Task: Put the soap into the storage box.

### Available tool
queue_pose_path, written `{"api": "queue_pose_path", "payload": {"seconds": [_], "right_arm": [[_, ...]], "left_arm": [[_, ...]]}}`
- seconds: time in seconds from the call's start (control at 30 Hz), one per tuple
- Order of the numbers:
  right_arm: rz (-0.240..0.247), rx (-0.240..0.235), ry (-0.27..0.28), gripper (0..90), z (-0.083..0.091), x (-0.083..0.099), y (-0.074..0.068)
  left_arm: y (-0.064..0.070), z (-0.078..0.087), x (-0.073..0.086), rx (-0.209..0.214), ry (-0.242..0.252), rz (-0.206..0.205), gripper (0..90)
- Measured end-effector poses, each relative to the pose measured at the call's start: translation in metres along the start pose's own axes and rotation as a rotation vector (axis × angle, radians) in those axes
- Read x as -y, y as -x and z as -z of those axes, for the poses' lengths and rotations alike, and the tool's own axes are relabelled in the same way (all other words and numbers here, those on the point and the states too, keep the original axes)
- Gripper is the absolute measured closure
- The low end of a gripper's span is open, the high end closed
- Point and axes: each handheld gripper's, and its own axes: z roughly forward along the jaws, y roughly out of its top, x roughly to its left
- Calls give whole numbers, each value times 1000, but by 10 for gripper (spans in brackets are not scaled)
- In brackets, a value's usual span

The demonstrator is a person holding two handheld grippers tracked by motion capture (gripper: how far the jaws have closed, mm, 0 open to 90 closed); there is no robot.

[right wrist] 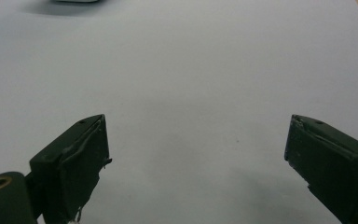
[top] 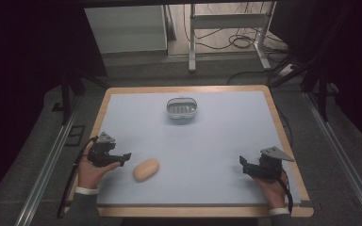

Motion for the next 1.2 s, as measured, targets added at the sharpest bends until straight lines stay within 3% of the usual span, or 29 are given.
{"api": "queue_pose_path", "payload": {"seconds": [0.27,0.43,0.9,0.97,1.2], "right_arm": [[-22,0,8,67,1,0,2],[-21,-16,1,73,0,0,3],[-24,-3,-3,73,0,0,2],[-25,0,2,73,0,0,2],[-32,-4,-1,73,0,0,3]], "left_arm": [[0,1,-1,11,-16,6,199],[1,5,-5,-19,-31,15,199],[20,20,-29,7,-67,-104,199],[22,21,-31,27,-65,-113,198],[30,20,-37,31,-74,-137,195]]}}
